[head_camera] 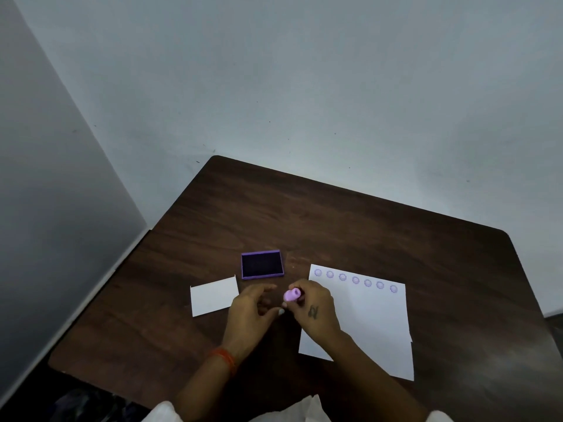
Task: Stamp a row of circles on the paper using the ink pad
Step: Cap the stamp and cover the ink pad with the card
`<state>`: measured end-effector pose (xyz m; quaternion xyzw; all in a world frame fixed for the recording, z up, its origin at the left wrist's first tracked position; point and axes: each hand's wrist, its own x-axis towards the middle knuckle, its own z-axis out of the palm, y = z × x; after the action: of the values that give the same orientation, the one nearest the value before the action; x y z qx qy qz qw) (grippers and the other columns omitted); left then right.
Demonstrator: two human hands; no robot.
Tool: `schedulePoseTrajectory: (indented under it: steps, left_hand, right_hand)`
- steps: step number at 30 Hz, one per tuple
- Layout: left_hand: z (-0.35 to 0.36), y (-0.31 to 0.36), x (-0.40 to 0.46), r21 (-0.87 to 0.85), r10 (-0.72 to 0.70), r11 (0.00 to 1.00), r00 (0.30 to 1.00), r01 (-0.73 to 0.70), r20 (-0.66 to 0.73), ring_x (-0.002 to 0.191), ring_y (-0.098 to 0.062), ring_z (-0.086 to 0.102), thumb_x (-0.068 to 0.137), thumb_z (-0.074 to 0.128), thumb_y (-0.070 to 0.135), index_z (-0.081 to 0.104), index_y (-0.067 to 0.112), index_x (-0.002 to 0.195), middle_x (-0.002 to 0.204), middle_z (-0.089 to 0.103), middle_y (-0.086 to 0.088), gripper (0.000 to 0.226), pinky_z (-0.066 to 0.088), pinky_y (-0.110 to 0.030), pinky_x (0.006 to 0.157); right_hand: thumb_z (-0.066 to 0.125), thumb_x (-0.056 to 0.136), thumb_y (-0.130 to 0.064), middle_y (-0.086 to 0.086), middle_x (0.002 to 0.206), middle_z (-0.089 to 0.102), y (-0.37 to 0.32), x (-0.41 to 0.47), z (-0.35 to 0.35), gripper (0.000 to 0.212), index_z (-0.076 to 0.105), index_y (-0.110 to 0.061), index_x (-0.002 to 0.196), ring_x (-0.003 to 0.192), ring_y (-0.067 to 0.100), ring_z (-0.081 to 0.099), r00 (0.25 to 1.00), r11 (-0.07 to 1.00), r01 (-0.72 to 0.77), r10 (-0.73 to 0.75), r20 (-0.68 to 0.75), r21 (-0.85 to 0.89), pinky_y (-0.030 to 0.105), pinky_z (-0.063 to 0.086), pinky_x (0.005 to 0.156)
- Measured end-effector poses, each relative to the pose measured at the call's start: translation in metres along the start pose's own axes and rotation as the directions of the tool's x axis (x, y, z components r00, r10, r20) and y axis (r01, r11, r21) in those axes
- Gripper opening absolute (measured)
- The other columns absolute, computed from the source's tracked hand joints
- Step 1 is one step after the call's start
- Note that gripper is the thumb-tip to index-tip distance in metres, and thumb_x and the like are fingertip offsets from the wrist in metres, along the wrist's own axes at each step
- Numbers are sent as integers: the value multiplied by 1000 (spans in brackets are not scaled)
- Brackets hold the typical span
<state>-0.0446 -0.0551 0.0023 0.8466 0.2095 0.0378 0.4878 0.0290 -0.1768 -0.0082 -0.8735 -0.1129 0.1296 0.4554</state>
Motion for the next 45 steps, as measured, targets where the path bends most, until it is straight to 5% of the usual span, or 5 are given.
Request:
schedulePoseTrajectory:
  steps: [8, 13, 18, 30, 45]
  left_hand:
    - [3, -11, 9, 63, -15, 998, 999, 13, 29, 89, -3, 58, 73, 75, 14, 58, 25, 116, 117, 64, 2, 47, 37, 0, 65]
    - [0, -14, 7, 24, 1, 1000, 1000, -1, 15, 90, -2, 58, 73, 75, 15, 58, 25, 116, 116, 63, 3, 46, 42, -1, 64]
    - [-20, -13, -1, -68, 6, 998, 985, -18, -171, 86, -1, 59, 73, 75, 19, 61, 27, 111, 110, 62, 6, 41, 47, -4, 67]
    - [-81, -53, -16, 5, -245, 964, 894, 266, -374, 115, -28, 53, 81, 68, 16, 51, 10, 125, 132, 49, -13, 48, 49, -45, 97]
    - [-76, -52, -17, -19, -347, 936, 908, 352, -236, 111, -31, 53, 82, 67, 18, 55, 5, 121, 124, 51, -19, 43, 45, -42, 99]
  right_hand:
    - [41, 77, -47, 14, 93, 68, 8, 11, 12, 47, 63, -6, 86, 73, 13, 52, 982, 987, -146, 154, 107, -72, 14, 38, 65]
    - [33, 81, -62, 9, 105, 68, -3, 6, 1, 63, 65, -11, 99, 96, 22, 60, 989, 982, 37, -9, 150, -187, 24, 45, 81]
    - [73, 71, -41, 1, 130, 57, -29, 7, -1, 53, 55, -25, 118, 120, 20, 49, 988, 972, 151, -141, 67, -180, 29, 43, 96]
    - [74, 74, -32, 7, 119, 60, -52, 4, 65, 49, 55, -17, 117, 100, 16, 60, 967, 987, 74, -35, 253, -145, 30, 51, 87]
    - [71, 77, -19, 8, 114, 65, -52, -2, 80, 33, 63, -13, 108, 100, 17, 60, 978, 986, 29, 7, 210, -167, 22, 45, 83]
